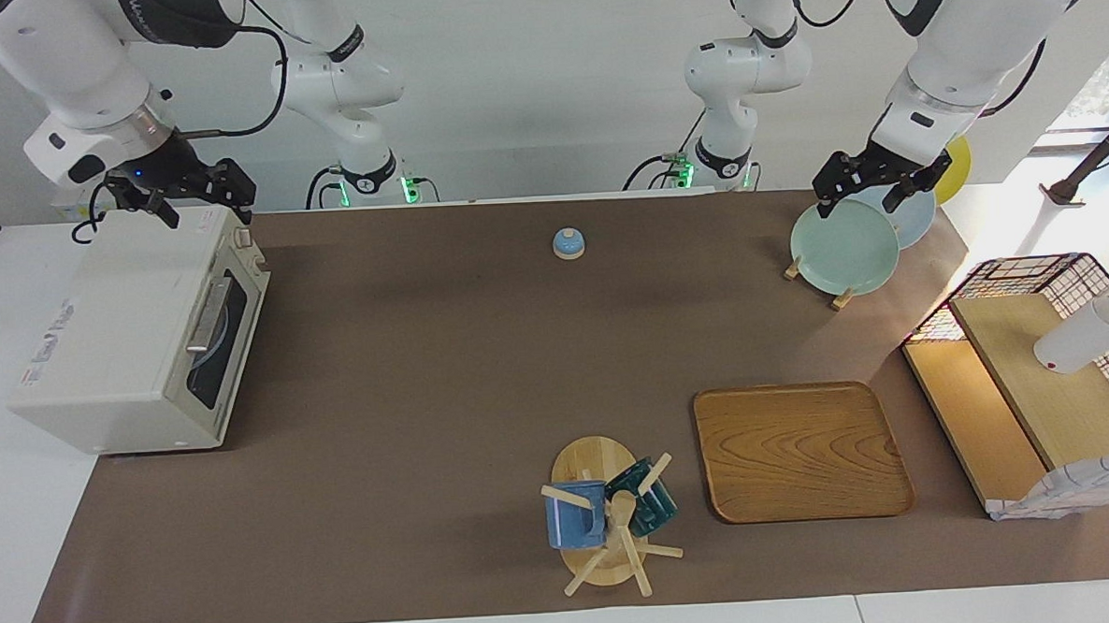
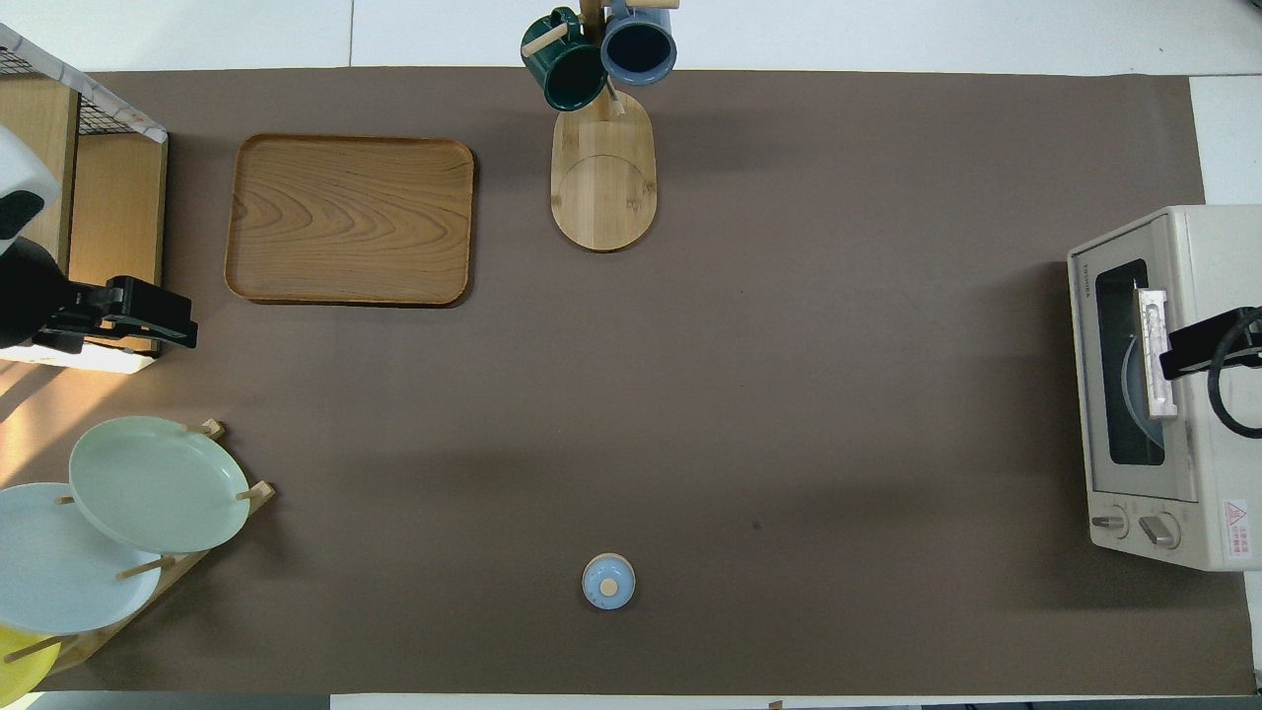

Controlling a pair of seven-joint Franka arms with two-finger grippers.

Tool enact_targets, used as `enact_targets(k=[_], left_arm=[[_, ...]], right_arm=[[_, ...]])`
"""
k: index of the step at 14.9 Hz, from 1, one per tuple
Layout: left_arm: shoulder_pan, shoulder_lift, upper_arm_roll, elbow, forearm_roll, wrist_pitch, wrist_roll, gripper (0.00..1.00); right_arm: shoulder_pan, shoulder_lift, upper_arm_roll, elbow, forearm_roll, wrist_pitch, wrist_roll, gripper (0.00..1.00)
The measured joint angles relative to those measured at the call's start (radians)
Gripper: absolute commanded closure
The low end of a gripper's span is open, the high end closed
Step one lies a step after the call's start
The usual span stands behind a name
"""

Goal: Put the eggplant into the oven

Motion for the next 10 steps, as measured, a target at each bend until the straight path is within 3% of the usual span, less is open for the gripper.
enact_targets(k=[10], left_arm=[[0.000, 0.000, 0.000, 0.000, 0.000, 0.000, 0.000, 0.00]], right_arm=[[-0.001, -0.002, -0.012, -0.001, 0.000, 0.003, 0.001, 0.00]])
